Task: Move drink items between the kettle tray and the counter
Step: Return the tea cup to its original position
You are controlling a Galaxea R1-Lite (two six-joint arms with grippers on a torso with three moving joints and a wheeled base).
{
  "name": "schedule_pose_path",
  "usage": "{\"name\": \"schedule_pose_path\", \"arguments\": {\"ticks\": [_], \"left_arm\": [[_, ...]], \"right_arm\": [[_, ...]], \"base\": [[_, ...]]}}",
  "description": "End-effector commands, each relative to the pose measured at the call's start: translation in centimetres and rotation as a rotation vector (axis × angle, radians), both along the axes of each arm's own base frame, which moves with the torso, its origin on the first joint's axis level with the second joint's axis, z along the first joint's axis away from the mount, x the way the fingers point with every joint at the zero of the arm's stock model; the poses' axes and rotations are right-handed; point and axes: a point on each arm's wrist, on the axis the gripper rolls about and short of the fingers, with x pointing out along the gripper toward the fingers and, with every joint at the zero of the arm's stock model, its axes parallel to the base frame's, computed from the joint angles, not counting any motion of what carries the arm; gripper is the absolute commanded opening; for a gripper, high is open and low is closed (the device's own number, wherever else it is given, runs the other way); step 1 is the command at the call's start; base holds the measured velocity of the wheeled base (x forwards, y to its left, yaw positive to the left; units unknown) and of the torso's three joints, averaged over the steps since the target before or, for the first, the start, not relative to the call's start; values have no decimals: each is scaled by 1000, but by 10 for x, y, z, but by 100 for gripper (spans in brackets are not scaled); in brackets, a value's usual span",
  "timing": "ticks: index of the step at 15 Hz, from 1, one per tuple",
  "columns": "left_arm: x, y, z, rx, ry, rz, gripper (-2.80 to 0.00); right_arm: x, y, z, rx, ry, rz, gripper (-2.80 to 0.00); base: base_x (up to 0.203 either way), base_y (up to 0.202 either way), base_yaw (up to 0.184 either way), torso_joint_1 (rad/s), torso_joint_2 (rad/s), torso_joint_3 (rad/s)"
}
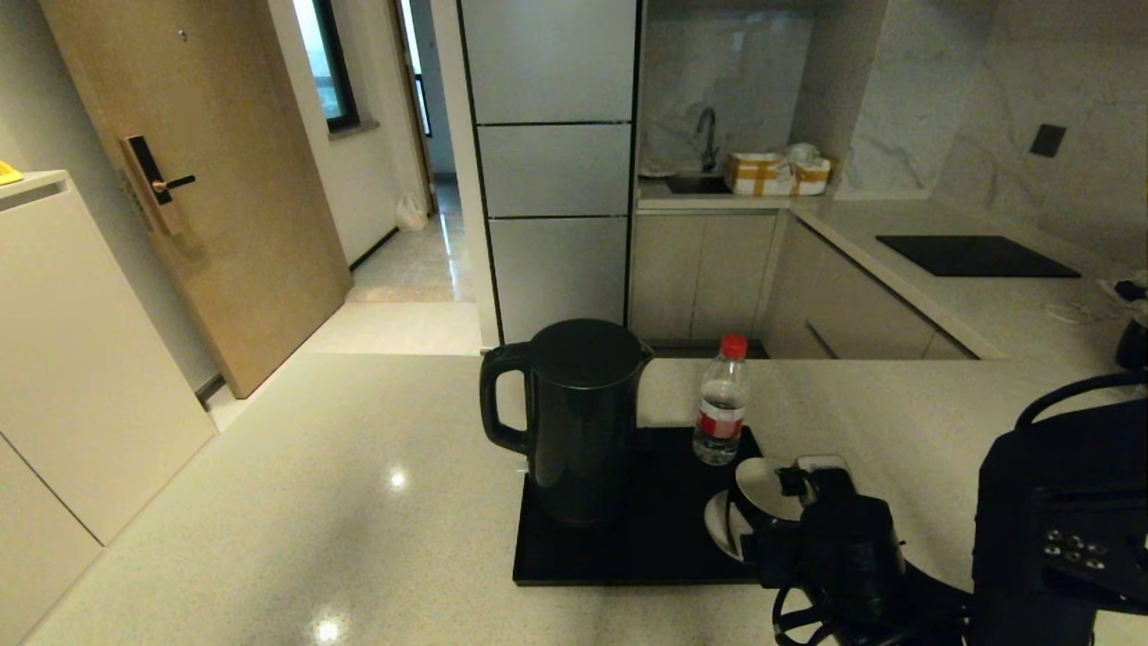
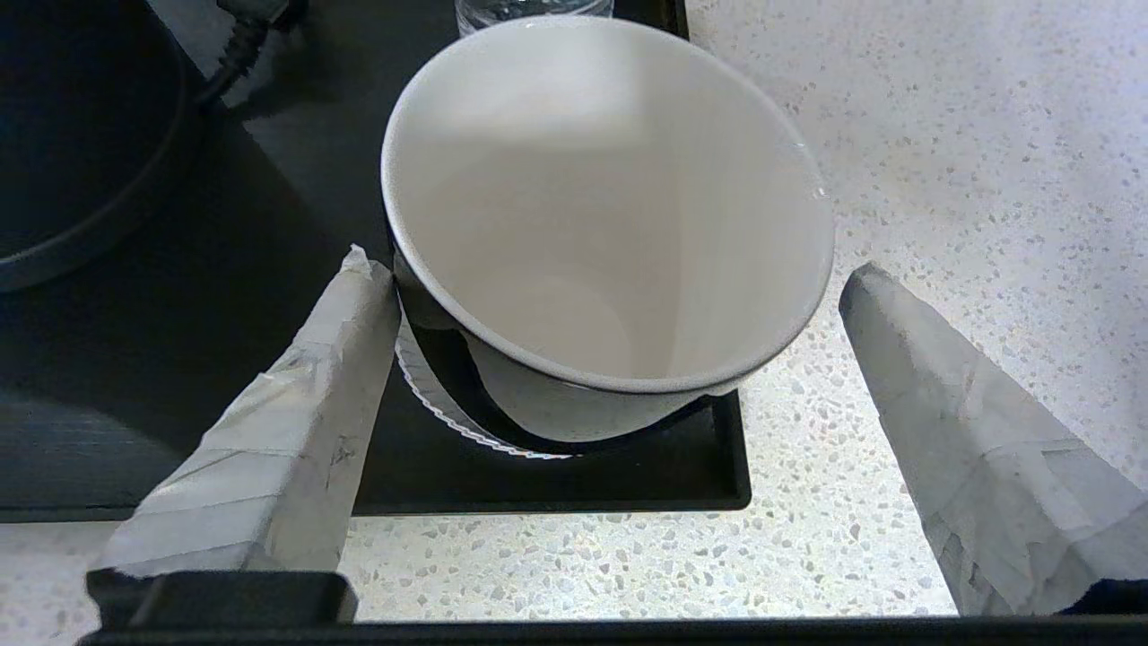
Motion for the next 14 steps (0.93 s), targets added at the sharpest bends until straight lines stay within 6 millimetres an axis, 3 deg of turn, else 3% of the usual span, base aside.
{"name": "schedule_pose_path", "arguments": {"ticks": [1,9,14], "left_arm": [[0,0,0,1,0,0,-280],[0,0,0,0,0,0,-280],[0,0,0,0,0,0,-280]], "right_arm": [[1,1,0,6,-9,-3,0],[11,13,-17,-3,11,17,0],[0,23,-12,-5,12,69,0]], "base": [[0,0,0,0,0,0],[0,0,0,0,0,0],[0,0,0,0,0,0]]}}
